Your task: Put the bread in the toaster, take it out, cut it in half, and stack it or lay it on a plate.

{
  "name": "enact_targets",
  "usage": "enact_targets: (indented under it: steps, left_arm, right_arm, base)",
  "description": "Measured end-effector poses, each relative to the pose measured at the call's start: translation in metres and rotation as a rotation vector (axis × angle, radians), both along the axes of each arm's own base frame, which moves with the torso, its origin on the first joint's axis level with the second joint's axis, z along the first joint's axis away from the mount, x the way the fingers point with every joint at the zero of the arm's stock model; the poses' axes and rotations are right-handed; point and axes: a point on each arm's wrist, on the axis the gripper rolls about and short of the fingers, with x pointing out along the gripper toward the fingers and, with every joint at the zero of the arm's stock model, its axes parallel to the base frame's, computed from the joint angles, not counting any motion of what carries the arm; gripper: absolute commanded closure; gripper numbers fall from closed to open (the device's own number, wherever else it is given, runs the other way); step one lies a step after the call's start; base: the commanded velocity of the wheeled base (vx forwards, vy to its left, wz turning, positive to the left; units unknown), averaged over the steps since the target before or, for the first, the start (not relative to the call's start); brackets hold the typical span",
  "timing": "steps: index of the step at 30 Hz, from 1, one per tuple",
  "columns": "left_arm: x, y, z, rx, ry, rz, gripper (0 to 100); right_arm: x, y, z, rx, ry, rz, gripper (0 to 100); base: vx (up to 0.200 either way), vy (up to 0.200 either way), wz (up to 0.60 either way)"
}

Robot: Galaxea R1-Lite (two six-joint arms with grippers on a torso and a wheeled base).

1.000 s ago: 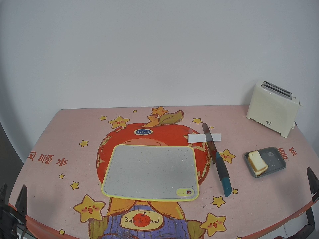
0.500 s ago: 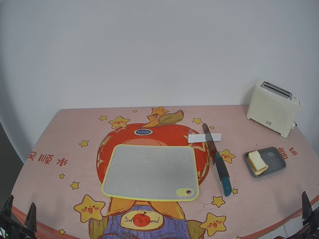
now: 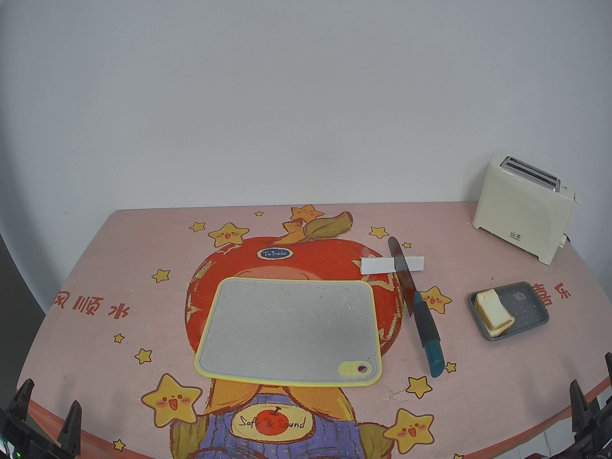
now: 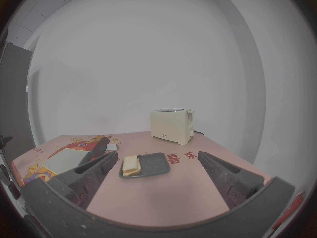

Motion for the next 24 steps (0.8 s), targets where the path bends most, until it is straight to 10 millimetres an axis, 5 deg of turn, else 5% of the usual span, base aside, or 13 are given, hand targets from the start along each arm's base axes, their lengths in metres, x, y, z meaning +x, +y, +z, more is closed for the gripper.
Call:
enact_targets:
  steps: [24]
  left_arm:
    - [-0.0059,-0.0034,-0.0017,0.057,-0.07,0.071,0]
  right_arm:
    - [0.0,-0.0008,0.0003,0.012,-0.001,-0.036,0]
  base:
    - [0.0,0.0,0.0]
